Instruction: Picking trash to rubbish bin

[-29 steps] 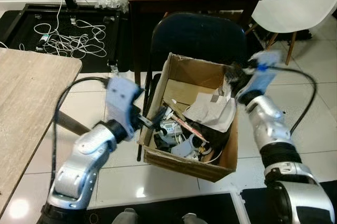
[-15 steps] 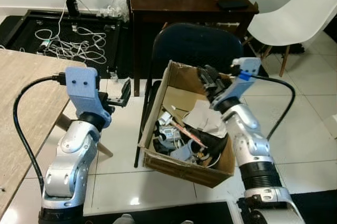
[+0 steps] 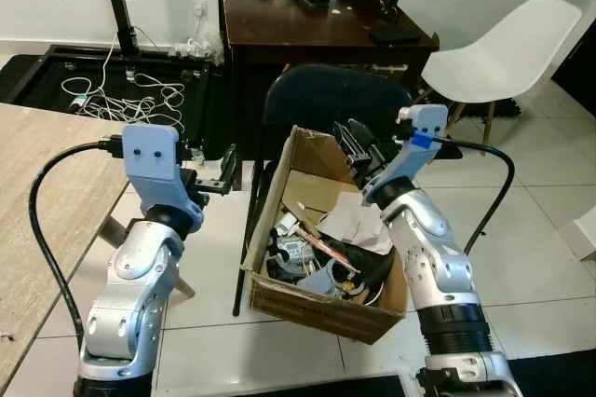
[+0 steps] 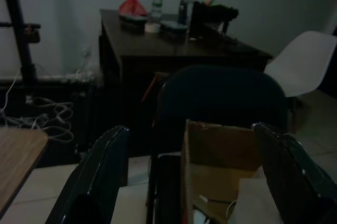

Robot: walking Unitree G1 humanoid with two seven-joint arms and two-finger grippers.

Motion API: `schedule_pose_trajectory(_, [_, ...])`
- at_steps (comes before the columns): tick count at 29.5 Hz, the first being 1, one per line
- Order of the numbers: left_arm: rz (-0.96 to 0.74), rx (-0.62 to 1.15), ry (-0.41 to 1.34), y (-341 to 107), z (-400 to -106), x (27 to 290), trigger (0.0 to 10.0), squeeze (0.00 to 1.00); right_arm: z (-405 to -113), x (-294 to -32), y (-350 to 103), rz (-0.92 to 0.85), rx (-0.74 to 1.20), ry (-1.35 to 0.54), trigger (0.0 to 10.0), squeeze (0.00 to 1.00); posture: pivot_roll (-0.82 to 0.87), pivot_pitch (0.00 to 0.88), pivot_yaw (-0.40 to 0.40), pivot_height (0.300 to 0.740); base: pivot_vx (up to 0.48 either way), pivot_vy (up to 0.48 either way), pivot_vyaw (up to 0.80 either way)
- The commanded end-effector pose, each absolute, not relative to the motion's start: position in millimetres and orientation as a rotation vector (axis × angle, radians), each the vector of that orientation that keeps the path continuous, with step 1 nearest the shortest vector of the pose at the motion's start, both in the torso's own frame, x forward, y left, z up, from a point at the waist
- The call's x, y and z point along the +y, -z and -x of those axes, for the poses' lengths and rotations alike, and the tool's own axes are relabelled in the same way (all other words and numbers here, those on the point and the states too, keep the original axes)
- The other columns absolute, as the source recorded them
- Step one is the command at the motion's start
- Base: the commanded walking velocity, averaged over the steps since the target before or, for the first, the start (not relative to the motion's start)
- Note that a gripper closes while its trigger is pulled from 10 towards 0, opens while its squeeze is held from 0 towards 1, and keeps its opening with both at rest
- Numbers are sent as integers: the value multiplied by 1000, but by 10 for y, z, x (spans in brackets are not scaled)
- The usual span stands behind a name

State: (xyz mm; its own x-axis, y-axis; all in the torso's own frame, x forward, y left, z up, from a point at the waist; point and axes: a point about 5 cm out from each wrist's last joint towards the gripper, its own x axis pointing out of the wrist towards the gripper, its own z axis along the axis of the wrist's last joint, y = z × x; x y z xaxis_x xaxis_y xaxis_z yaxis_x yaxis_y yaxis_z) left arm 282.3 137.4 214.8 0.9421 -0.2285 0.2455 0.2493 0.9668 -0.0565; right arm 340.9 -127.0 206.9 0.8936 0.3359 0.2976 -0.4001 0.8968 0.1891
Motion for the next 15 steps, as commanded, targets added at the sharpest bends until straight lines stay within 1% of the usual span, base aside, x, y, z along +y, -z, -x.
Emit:
schedule_pose_trajectory(1, [92,-239,253,-2143,-2791,1322,10000,0,-3375,-1247,-2049,-253,-249,-392,10000,0,216,34,-58,740,-311,0,0])
schedule_pose_trajectory(15, [76,-230,286,-2127,-2748,1255,10000,0,-3313,-1185,-1997,-274,-213,-407,10000,0,218,26,-59,740,-318,0,0])
